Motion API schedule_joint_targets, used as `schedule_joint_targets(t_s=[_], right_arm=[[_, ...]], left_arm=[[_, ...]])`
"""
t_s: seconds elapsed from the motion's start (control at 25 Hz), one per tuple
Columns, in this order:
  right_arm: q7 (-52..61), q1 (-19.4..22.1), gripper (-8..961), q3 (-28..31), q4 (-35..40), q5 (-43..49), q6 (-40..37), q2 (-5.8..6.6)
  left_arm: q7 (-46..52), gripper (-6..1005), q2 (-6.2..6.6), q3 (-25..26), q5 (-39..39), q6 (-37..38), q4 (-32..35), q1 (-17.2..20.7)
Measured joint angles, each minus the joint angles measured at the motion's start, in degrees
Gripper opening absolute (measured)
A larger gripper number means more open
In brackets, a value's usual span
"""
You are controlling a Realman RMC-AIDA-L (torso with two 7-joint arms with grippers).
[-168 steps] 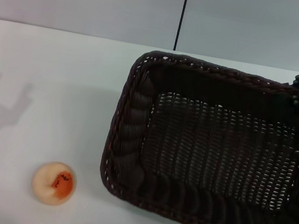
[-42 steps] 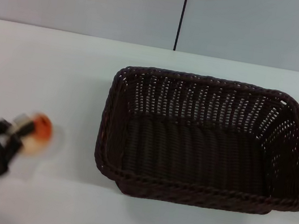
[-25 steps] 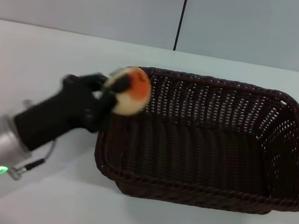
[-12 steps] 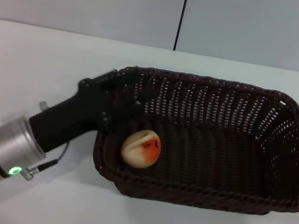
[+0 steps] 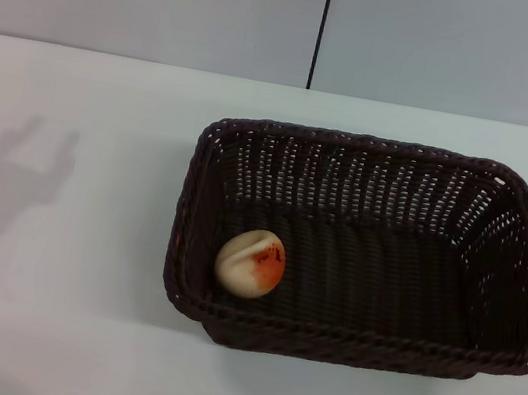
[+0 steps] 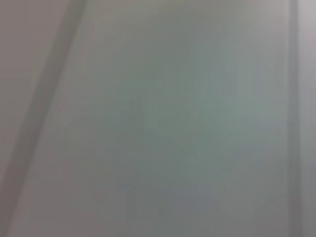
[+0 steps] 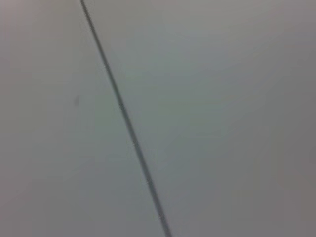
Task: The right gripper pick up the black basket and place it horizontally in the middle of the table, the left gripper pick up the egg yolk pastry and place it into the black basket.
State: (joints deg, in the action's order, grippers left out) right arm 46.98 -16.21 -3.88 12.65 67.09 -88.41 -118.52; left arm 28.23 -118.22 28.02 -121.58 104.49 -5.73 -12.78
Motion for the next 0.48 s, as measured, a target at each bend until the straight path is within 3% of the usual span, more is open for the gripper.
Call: schedule_joint_targets(t_s=[0.04,0.12,0.2,0.4,0.48], right_arm=[[-1.16,0.14,363,2.19,0.31,-0.01,0.0,0.01],[-2.1,0.19,362,3.35,0.42,-0.03,0.0,0.0],[-3.7,0.23,362,4.55,0.36,-0.03,-0.01,-0.08],[-9.86,0.29,361,7.02,-1.21,-0.03,-0.77,-0.31],[-11.78,0.32,361,7.75,-2.06,-0.03,-1.13,-0.34]], left_arm=[[-1.91,645,-0.03,3.71,0.0,0.92,0.03,1.72],[-3.18,677,-0.07,5.61,-0.01,1.35,0.0,2.57],[-5.69,489,-0.22,9.01,-0.01,1.7,-0.25,3.98],[-11.17,291,-0.52,12.65,-0.06,1.4,-0.93,4.98],[-12.75,291,-0.63,13.98,-0.04,1.13,-1.01,5.04]])
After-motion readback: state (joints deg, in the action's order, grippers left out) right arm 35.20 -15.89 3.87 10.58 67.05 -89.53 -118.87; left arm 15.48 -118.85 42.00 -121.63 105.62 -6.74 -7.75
